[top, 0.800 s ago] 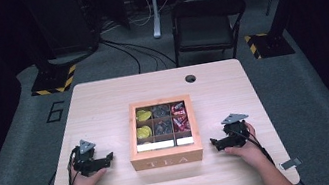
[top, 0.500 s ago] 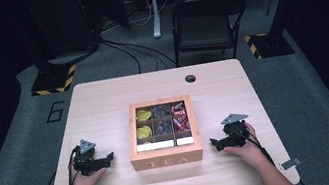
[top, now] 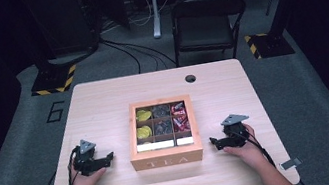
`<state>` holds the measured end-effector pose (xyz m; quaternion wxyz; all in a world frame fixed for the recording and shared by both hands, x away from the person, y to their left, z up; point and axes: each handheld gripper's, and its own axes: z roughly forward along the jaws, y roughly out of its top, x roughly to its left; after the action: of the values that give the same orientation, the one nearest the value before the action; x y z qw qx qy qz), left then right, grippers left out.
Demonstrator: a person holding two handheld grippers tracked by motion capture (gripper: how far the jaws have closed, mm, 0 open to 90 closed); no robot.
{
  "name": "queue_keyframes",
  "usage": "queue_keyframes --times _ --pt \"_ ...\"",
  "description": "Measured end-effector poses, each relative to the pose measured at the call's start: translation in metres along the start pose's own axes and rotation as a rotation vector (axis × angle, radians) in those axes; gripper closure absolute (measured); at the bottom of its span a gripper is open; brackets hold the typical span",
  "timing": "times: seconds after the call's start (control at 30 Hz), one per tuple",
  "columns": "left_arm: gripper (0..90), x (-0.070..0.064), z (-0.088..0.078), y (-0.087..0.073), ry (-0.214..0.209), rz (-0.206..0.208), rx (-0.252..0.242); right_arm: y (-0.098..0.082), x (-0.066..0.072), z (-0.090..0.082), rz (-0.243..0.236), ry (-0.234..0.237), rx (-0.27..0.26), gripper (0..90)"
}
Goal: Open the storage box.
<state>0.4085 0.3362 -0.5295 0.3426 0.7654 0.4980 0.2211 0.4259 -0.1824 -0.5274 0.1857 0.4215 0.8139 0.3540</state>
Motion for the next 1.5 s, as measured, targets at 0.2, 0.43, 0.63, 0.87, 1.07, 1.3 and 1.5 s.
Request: queue_keyframes --times 0.2,0.43,0.63,0.87,1.07,1.3,1.5 --pt "24.0 -0.001 -0.003 0.001 0.001 -0.019 0.001 0.002 0.002 -0.002 -0.005 0.007 0.009 26.8" --pt "31.4 -0.009 -0.015 0.009 -0.076 -0.039 -0.029 0.009 0.006 -0.013 -0.005 -0.003 0.017 42.4" --pt "37.4 -0.023 -0.036 0.026 -0.119 0.016 -0.033 0.022 0.014 -0.035 -0.054 0.015 -0.011 45.5" --pt "37.6 -0.033 -0.052 0.034 -0.147 0.023 -0.063 0.028 0.016 -0.053 -0.038 0.046 -0.053 48.1" --pt "37.7 -0.046 -0.060 0.034 -0.173 0.050 -0.074 0.028 0.026 -0.061 -0.074 0.051 -0.062 48.7" --pt "39.1 -0.055 -0.065 0.027 -0.197 0.068 -0.061 0.027 0.038 -0.068 -0.105 0.053 -0.085 48.5" --pt "39.9 -0.061 -0.067 0.021 -0.218 0.089 -0.051 0.024 0.045 -0.070 -0.137 0.064 -0.087 47.8"
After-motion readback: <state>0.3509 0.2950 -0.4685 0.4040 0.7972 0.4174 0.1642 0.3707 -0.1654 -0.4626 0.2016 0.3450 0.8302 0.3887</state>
